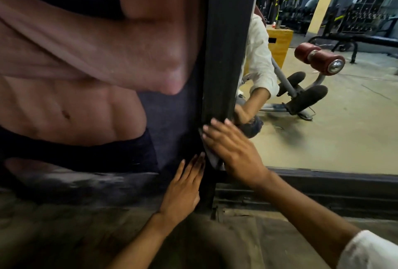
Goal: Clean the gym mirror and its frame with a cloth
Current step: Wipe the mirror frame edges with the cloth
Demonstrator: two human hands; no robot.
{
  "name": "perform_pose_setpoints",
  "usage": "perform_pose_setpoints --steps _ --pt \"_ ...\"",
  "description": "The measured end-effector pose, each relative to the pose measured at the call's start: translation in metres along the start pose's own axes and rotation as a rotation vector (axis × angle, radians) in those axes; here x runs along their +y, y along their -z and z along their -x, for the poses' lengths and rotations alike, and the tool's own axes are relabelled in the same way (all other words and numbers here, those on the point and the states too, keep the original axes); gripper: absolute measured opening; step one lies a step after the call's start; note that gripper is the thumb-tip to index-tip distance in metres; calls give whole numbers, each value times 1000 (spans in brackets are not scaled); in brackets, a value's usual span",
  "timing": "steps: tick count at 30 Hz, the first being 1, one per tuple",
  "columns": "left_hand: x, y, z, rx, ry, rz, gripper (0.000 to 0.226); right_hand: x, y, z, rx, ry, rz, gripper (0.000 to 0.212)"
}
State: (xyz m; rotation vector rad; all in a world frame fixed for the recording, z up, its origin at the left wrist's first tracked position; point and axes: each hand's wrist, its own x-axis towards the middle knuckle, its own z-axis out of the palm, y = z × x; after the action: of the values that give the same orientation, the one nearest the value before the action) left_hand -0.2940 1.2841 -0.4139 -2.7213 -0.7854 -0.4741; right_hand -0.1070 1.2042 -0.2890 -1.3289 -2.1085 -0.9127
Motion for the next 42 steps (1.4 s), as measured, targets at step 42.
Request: perform_pose_setpoints --steps 42 --pt "6 -86 23 35 -28 100 98 -52 -118 97 -97 -360 -99 32"
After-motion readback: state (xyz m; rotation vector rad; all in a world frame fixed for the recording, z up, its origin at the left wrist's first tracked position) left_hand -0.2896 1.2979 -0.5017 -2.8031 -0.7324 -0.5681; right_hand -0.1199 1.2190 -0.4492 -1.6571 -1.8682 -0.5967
